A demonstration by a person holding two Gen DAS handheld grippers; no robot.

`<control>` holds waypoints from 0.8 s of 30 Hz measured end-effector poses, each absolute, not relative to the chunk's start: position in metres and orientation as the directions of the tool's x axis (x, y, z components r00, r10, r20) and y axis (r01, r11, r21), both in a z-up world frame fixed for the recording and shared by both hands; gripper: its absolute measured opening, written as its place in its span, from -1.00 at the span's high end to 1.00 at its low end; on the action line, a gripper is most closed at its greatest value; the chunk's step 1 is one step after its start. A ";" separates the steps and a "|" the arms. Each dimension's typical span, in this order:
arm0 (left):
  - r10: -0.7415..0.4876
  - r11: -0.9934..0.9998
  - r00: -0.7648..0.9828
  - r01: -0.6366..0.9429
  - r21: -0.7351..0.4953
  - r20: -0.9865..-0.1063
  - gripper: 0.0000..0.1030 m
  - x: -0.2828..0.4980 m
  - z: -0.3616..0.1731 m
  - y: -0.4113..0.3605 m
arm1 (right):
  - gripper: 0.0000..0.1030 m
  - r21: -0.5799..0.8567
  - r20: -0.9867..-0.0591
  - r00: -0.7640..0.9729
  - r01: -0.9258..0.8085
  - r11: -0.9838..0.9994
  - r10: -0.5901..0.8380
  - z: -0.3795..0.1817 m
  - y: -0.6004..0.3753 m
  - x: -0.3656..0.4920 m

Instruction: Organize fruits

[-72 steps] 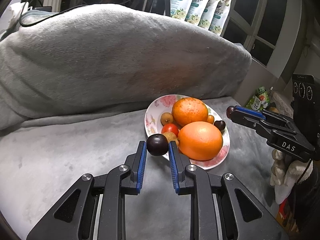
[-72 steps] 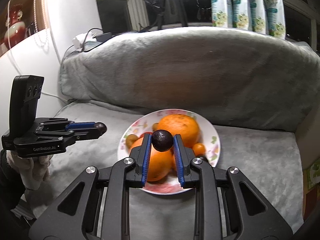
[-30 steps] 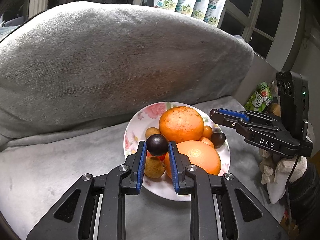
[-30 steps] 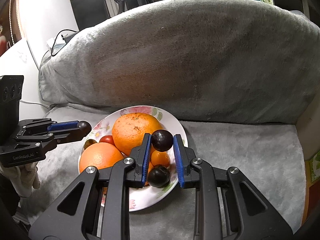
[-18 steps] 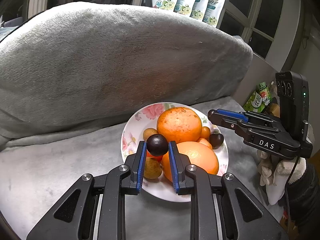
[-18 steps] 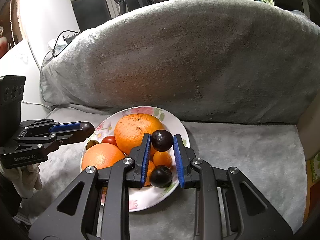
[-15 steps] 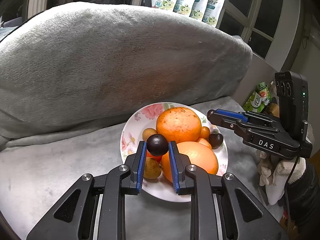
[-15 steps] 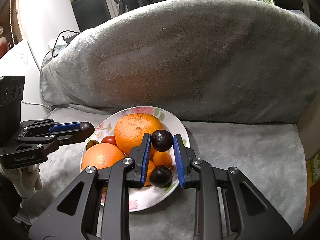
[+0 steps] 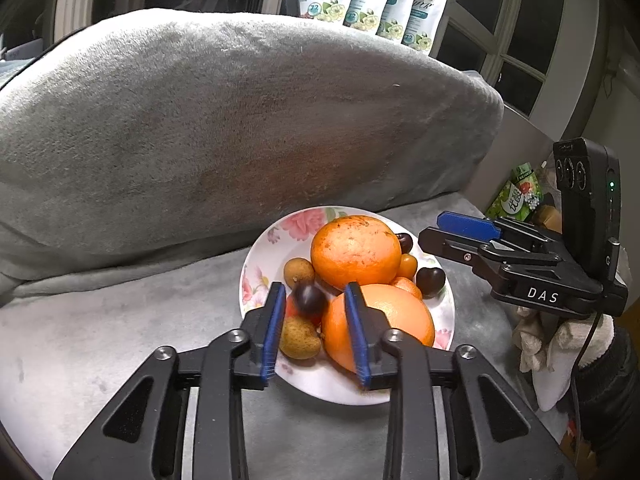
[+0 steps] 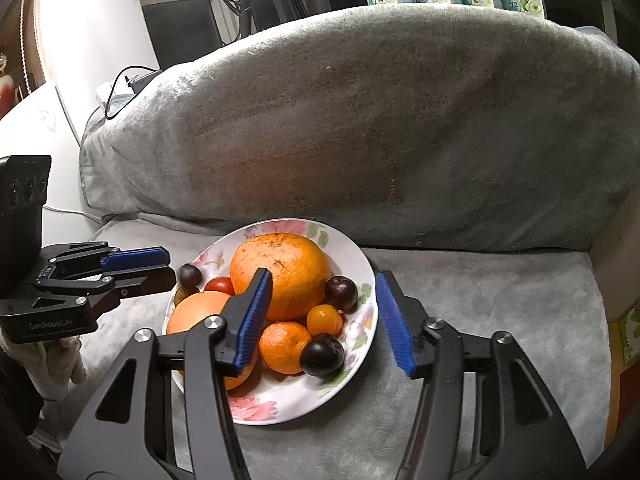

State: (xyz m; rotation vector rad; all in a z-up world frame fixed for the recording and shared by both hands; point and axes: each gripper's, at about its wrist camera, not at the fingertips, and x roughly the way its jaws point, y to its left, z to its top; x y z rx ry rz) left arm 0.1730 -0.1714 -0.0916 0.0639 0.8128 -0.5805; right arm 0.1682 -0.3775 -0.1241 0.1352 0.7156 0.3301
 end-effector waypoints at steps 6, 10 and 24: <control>-0.455 0.843 0.559 0.521 -0.134 -0.693 -0.17 0.168 -0.089 -0.175 | -0.42 0.224 -0.618 0.716 -0.237 0.945 0.326 -0.122 -0.379 0.167; -0.451 0.844 0.562 0.522 -0.125 -0.694 -0.18 0.167 -0.087 -0.177 | -0.49 0.224 -0.614 0.721 -0.231 0.947 0.321 -0.121 -0.380 0.166; -0.427 0.852 0.580 0.515 -0.094 -0.693 -0.33 0.159 -0.084 -0.176 | -0.79 0.216 -0.612 0.727 -0.223 0.951 0.310 -0.116 -0.380 0.164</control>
